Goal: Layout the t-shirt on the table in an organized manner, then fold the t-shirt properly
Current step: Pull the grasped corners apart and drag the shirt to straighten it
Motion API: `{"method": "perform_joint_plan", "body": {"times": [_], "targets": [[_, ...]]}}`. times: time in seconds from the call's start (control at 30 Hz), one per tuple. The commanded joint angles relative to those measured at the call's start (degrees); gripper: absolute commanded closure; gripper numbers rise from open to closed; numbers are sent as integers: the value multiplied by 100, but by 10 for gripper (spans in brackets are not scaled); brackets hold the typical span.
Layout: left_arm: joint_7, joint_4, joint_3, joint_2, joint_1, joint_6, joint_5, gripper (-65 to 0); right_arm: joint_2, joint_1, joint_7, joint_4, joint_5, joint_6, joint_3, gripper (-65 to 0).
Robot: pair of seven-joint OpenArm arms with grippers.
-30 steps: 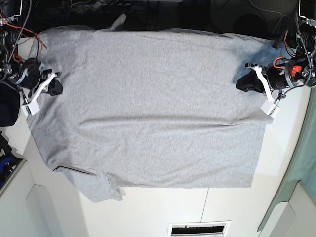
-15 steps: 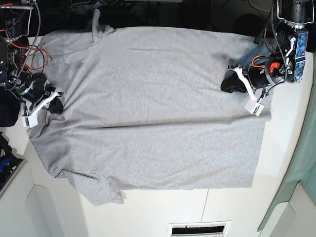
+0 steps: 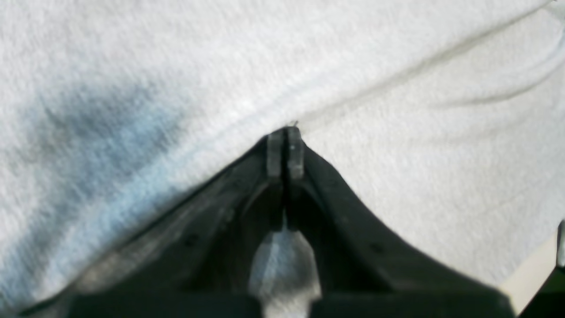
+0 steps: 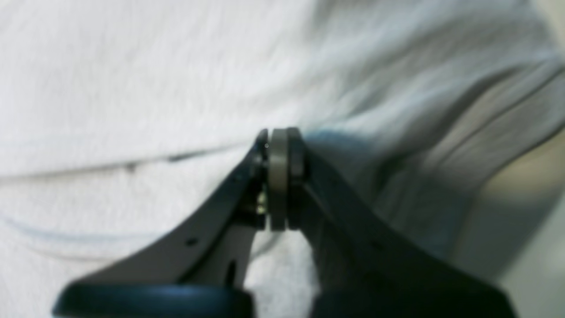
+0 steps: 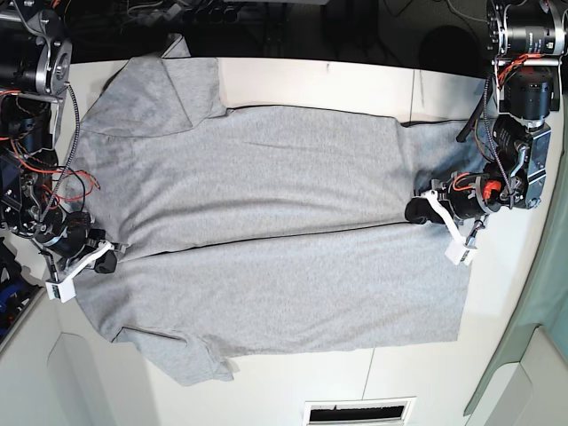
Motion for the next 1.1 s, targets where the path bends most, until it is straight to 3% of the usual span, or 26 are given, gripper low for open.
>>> {"method": "perform_joint_plan", "body": {"times": [0.0,0.1,0.23,0.33,0.47,0.6,0.73,0.87,1.07], "targets": [[131,92,-15,-129,-144,-81,-240,0,83,131,74,116,87,17,17,0],[739,374,-15,-256,-90,-183,-1139,0,122,61,-452,315,345,35,20,0],[1270,1126,-15,-570,413,-183,-2109,0,330,-450,-1563,929,1432,57,26,0],[1261,1670,-17,-820,909,-183,-2223,0,459,-1099,-1768,1663,1878,129,35,0],[1255,1963,-17,-968,1384,-183,-2223,0,476,-1937,-1897,2551,1921,127,35,0],[1040,1965,-17,-968,1731,-183,-2153,0,476,-2557,-1797,2780,1838,129,35,0],[656,1958,-15,-885,1952,-183,-1624,0,479,-2761,-1001,2455,1073,125,33,0],[660,1956,-15,-745,1958,-183,-1512,0,479,-2457,-566,1856,538,125,33,0],[669,1958,-15,-605,1956,-183,-1637,0,474,-1639,-468,1082,527,125,33,0]]}}
